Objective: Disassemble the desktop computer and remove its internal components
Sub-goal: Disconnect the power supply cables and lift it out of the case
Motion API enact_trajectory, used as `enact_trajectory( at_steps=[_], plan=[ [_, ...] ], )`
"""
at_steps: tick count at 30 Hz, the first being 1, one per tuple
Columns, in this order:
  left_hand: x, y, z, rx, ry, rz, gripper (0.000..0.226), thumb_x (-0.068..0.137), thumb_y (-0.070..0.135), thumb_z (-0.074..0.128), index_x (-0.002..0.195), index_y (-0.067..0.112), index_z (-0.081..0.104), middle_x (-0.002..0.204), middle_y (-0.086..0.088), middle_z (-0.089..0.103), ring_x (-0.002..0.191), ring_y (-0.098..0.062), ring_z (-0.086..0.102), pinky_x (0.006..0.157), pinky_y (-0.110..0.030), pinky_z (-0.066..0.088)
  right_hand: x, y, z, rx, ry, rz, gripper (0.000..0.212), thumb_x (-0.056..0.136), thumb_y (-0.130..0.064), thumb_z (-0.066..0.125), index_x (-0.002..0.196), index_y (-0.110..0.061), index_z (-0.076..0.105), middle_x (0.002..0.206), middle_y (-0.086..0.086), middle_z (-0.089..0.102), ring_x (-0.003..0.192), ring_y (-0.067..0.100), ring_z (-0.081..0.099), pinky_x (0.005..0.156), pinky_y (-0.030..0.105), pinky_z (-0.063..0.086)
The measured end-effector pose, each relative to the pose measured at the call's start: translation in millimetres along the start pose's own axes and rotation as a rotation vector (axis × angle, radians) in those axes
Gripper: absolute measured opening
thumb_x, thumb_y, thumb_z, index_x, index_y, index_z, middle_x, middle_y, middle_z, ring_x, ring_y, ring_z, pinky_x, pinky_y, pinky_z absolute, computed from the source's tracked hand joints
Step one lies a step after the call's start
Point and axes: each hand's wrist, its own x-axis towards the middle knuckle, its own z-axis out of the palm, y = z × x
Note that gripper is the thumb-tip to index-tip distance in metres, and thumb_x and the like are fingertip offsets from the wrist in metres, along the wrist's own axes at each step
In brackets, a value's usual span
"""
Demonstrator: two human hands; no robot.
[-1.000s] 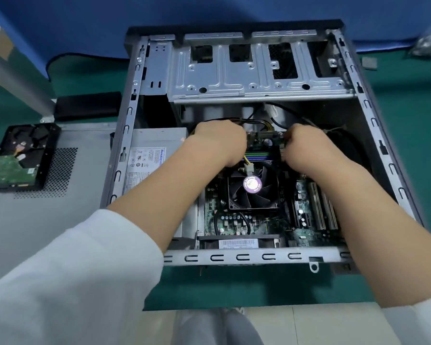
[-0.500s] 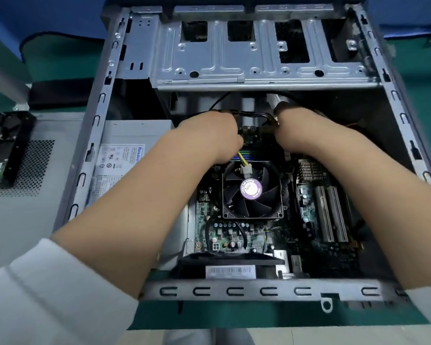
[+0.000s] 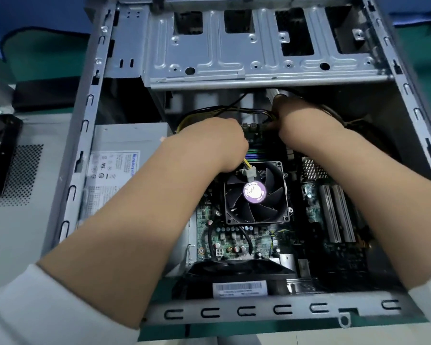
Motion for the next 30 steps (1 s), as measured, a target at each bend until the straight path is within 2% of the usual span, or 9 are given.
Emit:
enact_trajectory(
  at_steps=[3,6,10,12,15,17,22,25,30],
  plan=[
    [-0.1,-1.8,-4.2,-0.094,-0.002,-0.024,0.018,0.099,0.031,0.038,0.096,0.014,0.037,0.103,-0.013,0.051,0.083,-0.026,0.042,0.072,-0.032,0.034,0.5,1.8,-1.6,-0.025,-0.002,-0.014,0.022,0.084,-0.005,0.050,0.094,-0.019,0.037,0.112,0.016,0.056,0.106,0.036,0.055,0.082,0.039,0.044],
    [-2.4,-0.1,-5.3,-0.082,-0.041,0.012,0.017,0.100,0.027,0.036,0.100,0.013,0.045,0.094,-0.008,0.044,0.084,-0.024,0.042,0.072,-0.033,0.034,-4.5,3.0,2.9,-0.040,0.050,-0.015,0.022,0.079,-0.005,0.045,0.088,-0.020,0.033,0.106,0.016,0.055,0.099,0.039,0.057,0.078,0.040,0.045],
    [-2.5,3.1,-4.7,-0.059,-0.092,0.024,0.023,0.100,0.019,0.040,0.114,0.007,0.052,0.116,-0.013,0.056,0.090,-0.027,0.046,0.075,-0.034,0.037,0.6,1.5,4.8,-0.016,0.008,0.034,0.017,0.084,-0.010,0.050,0.092,-0.019,0.038,0.106,0.013,0.055,0.096,0.034,0.056,0.076,0.035,0.042],
    [-1.2,2.9,-5.4,-0.071,-0.089,0.004,0.035,0.099,0.020,0.043,0.125,-0.002,0.044,0.113,-0.016,0.056,0.091,-0.029,0.049,0.074,-0.035,0.038,4.0,1.7,1.7,-0.003,-0.028,0.025,0.017,0.088,-0.018,0.056,0.100,-0.016,0.044,0.113,0.013,0.056,0.101,0.032,0.055,0.077,0.032,0.040],
    [-0.7,4.2,-8.4,-0.048,-0.091,0.015,0.031,0.098,0.019,0.045,0.119,-0.004,0.047,0.075,-0.008,0.043,0.080,-0.027,0.046,0.070,-0.035,0.037,3.0,2.9,-0.6,0.024,-0.021,0.013,0.025,0.087,-0.041,0.055,0.096,-0.022,0.041,0.110,0.010,0.058,0.094,0.029,0.055,0.075,0.032,0.042],
    [-1.3,4.6,-9.3,-0.038,-0.101,0.026,0.026,0.098,0.017,0.044,0.116,0.000,0.051,0.075,-0.006,0.038,0.081,-0.026,0.045,0.071,-0.035,0.037,0.6,0.2,2.4,0.049,0.018,0.014,0.031,0.086,-0.049,0.051,0.093,-0.021,0.039,0.106,0.012,0.060,0.088,0.027,0.054,0.071,0.031,0.037],
    [-1.6,5.4,-9.8,-0.039,-0.111,0.034,0.006,0.098,0.016,0.042,0.095,0.011,0.045,0.068,-0.003,0.037,0.078,-0.024,0.044,0.070,-0.032,0.035,-5.7,-5.0,12.0,-0.031,0.183,0.005,0.036,0.091,-0.051,0.045,0.098,-0.016,0.041,0.106,0.016,0.063,0.100,0.031,0.060,0.070,0.035,0.034],
    [-1.6,2.3,-8.5,-0.047,-0.105,0.019,0.012,0.099,0.020,0.038,0.094,0.012,0.046,0.070,-0.003,0.038,0.079,-0.023,0.043,0.068,-0.031,0.033,-5.0,-5.8,13.8,-0.030,0.188,0.017,0.037,0.094,-0.045,0.042,0.107,-0.011,0.045,0.108,0.017,0.062,0.100,0.032,0.060,0.070,0.035,0.033],
    [-3.0,-0.7,-8.1,-0.067,-0.105,-0.004,0.022,0.101,0.025,0.034,0.101,0.012,0.052,0.095,-0.009,0.049,0.084,-0.023,0.041,0.072,-0.031,0.032,-5.6,-7.9,12.1,0.002,0.173,0.012,0.038,0.096,-0.040,0.040,0.115,-0.008,0.042,0.109,0.018,0.062,0.100,0.034,0.060,0.071,0.037,0.033]
  ],
)
